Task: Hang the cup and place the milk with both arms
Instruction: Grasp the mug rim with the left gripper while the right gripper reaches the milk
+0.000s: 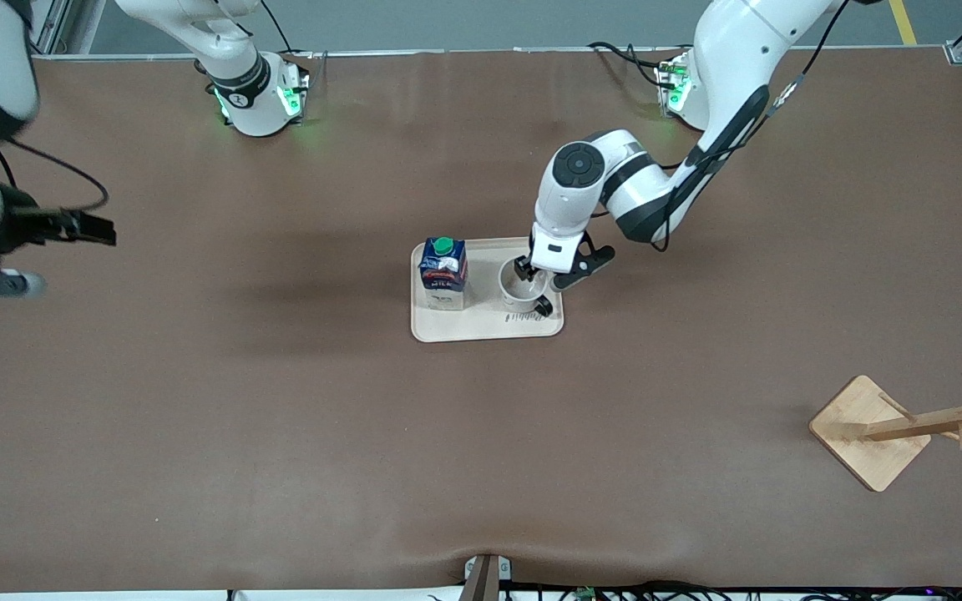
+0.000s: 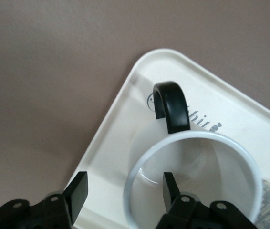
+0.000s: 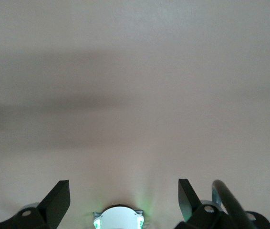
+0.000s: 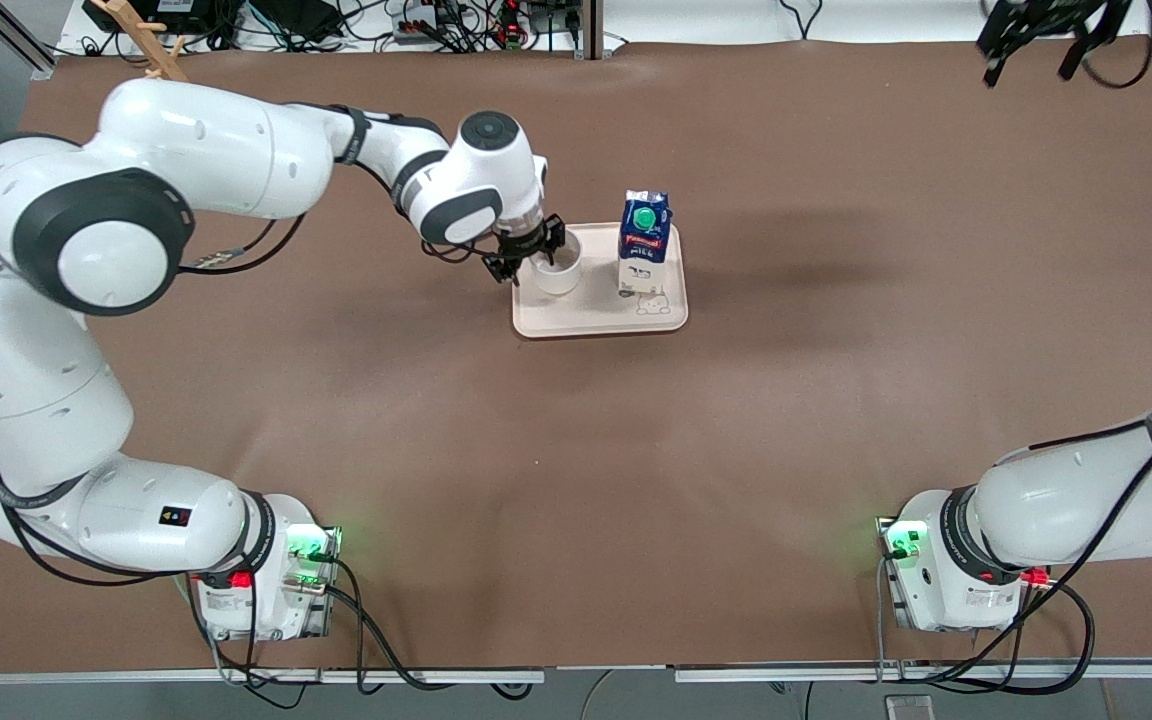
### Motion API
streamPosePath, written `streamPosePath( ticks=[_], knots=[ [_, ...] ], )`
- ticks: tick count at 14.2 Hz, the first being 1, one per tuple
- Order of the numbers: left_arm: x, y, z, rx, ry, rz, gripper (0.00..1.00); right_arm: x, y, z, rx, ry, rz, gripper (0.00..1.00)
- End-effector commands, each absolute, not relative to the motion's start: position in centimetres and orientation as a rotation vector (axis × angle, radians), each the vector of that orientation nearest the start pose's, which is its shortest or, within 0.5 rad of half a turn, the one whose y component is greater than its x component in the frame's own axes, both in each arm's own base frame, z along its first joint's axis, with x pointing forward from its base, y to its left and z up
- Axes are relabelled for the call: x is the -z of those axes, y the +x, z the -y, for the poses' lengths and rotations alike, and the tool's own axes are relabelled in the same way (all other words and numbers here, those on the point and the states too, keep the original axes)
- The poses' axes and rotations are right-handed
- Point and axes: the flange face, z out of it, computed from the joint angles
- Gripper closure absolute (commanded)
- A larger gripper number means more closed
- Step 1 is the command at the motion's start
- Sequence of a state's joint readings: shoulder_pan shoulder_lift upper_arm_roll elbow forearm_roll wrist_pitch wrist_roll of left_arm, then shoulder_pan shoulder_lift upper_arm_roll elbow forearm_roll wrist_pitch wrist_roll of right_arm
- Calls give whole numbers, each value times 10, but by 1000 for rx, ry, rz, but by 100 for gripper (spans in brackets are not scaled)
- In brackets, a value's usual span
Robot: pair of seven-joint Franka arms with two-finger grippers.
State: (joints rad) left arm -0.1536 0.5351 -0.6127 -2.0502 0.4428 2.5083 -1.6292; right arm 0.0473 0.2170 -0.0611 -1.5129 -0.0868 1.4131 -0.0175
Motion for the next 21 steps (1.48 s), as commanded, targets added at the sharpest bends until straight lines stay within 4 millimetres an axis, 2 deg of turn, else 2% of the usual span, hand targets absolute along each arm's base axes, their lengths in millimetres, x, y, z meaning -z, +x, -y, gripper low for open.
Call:
streamPosePath(
  ticks=[1,2,3,4,6,7,10,12,14,16,20,21],
  knots=[
    [-212,438,423,24,-3067,970,57,-497,607,18,-518,-3230,58,0],
    [-211,438,423,24,-3064,974,71,-491,608,20,-530,-3213,48,0],
    [-211,437,423,25,-3065,970,96,-479,608,18,-565,-3192,31,0],
    [-212,437,423,27,-3066,968,100,-463,603,10,-591,-3131,8,0],
    [-218,440,422,71,-3078,927,100,-436,595,3,-592,-3046,-204,0],
    [-226,441,421,119,-3078,893,100,-431,591,-5,-580,-3036,-280,0],
    [-259,452,409,236,-3049,804,100,-427,588,-55,-585,-2989,-254,0],
    [-289,458,402,317,-3047,688,100,-430,584,-106,-573,-2979,-319,0],
    [-315,474,383,377,-3033,561,100,-432,577,-171,-510,-3001,-332,0],
    [-342,492,362,413,-3014,466,100,-432,571,-223,-439,-2964,-424,0],
    [-394,530,321,293,-2978,337,100,-434,551,-318,-318,-2881,-514,0],
    [-409,540,312,243,-2974,294,100,-429,543,-342,-295,-2878,-523,0]
  ],
)
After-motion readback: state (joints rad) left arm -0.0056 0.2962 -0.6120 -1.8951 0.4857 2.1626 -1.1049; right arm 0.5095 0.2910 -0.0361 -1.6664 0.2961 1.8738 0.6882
